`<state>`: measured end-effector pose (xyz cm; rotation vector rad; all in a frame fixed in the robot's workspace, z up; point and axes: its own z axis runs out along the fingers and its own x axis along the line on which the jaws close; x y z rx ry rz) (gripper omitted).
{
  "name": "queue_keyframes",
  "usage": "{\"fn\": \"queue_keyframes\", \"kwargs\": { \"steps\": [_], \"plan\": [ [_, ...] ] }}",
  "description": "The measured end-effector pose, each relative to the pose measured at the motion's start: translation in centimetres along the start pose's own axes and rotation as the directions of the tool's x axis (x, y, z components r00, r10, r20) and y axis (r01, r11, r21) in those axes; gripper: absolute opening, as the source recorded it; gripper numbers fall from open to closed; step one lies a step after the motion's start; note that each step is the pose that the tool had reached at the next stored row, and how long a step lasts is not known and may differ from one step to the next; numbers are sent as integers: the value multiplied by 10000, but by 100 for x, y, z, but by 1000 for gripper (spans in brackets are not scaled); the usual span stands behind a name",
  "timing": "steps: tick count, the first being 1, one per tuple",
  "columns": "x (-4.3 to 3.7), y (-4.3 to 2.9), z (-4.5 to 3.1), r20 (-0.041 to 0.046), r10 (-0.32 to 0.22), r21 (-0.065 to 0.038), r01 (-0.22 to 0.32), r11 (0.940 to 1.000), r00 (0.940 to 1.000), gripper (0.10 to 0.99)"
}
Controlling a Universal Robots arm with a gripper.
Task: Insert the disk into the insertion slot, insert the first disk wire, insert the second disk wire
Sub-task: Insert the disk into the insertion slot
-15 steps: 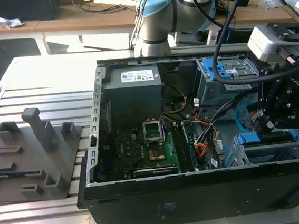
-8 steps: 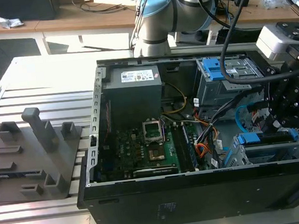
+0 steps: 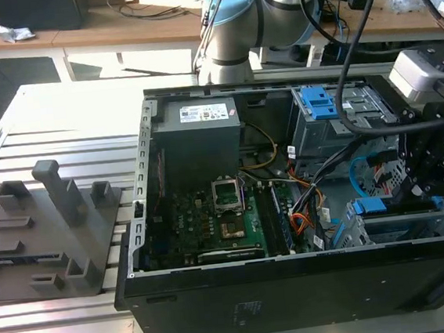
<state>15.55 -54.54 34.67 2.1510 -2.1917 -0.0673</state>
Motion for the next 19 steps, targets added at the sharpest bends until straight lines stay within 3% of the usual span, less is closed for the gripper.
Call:
{"fn": "queue_keyframes", "kwargs": {
  "steps": [6,19],
  "plan": [
    [-3,-63,118,-25,2,-1,-2,10000,10000,106],
    [-4,-70,126,-25,2,-1,-2,10000,10000,106]
  ]
}}
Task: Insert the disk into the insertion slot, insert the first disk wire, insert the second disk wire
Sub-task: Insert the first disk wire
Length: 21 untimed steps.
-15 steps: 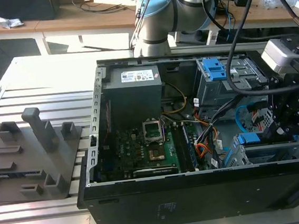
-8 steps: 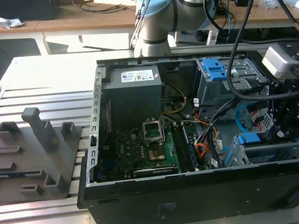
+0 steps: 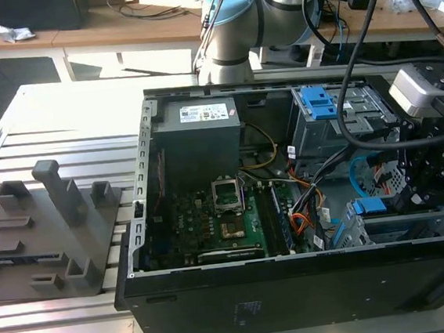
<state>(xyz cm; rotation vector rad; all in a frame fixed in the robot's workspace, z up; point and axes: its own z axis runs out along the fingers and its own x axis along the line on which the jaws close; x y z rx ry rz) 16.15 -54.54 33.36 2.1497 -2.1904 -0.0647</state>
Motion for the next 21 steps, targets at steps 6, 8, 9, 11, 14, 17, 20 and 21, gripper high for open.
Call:
{"fn": "queue_keyframes", "kwargs": {
  "steps": [6,8,9,11,14,17,20,21],
  "plan": [
    [0,-1,0,0,1,0,-1,10000,10000,106],
    [0,-1,0,0,0,0,0,10000,10000,106],
    [0,-1,0,0,1,0,-1,10000,10000,106],
    [0,-2,0,0,0,0,0,10000,10000,114],
    [0,-2,-1,-4,0,0,0,10000,10000,286],
    [0,-2,-1,-1,1,0,-1,10000,10000,341],
    [-2,-9,-1,0,-2,-1,2,10000,10000,341],
    [-4,-59,-5,-1,0,0,0,10000,10000,341]
  ]
}}
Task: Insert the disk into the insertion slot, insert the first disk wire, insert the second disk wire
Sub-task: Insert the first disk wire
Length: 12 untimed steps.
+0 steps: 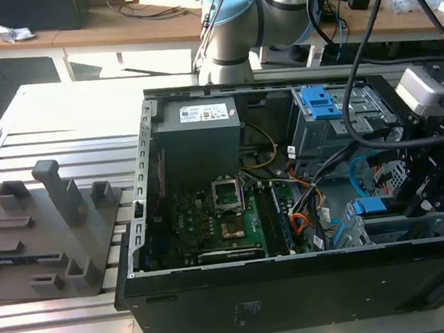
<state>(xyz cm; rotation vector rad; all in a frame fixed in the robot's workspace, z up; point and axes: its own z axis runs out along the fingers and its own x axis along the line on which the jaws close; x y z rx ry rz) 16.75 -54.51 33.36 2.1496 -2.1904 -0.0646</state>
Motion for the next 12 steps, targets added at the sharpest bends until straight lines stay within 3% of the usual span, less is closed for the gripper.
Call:
{"fn": "queue_keyframes", "kwargs": {
  "steps": [7,12],
  "plan": [
    [-5,-232,-19,-1,0,-3,0,10000,10000,341],
    [-6,-307,-25,-4,0,-2,0,10000,10000,341]
  ]
}}
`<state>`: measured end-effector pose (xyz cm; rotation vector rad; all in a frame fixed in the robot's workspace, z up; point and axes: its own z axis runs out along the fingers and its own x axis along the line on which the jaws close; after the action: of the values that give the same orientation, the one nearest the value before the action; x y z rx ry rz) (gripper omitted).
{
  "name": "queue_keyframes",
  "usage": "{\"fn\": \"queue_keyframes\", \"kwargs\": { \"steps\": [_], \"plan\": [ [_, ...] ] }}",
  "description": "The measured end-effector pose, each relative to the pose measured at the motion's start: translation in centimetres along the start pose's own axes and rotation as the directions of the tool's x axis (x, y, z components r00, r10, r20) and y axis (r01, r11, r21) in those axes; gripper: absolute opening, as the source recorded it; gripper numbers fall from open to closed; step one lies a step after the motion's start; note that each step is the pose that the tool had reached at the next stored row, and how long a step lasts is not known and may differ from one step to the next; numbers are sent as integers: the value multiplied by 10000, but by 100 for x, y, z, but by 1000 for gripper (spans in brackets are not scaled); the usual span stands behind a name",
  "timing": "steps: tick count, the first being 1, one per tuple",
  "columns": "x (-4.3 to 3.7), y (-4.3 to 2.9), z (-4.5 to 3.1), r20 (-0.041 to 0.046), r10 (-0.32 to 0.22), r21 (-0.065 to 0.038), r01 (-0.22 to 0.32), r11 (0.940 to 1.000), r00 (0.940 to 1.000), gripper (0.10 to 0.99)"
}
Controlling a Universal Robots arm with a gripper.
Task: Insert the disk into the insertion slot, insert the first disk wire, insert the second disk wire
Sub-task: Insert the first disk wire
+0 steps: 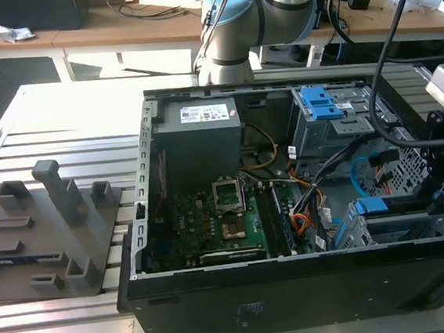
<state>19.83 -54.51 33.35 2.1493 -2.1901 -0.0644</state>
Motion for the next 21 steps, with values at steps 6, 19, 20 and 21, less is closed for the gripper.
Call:
{"fn": "queue_keyframes", "kwargs": {
  "steps": [6,19,20,21],
  "plan": [
    [1,-9,-48,0,0,0,0,10000,10000,341],
    [-201,0,-218,0,0,0,0,10000,10000,341],
    [-267,2,-220,-6,0,-1,0,10000,10000,341],
    [-340,3,-220,-9,1,-1,-1,10000,10000,341]
  ]
}}
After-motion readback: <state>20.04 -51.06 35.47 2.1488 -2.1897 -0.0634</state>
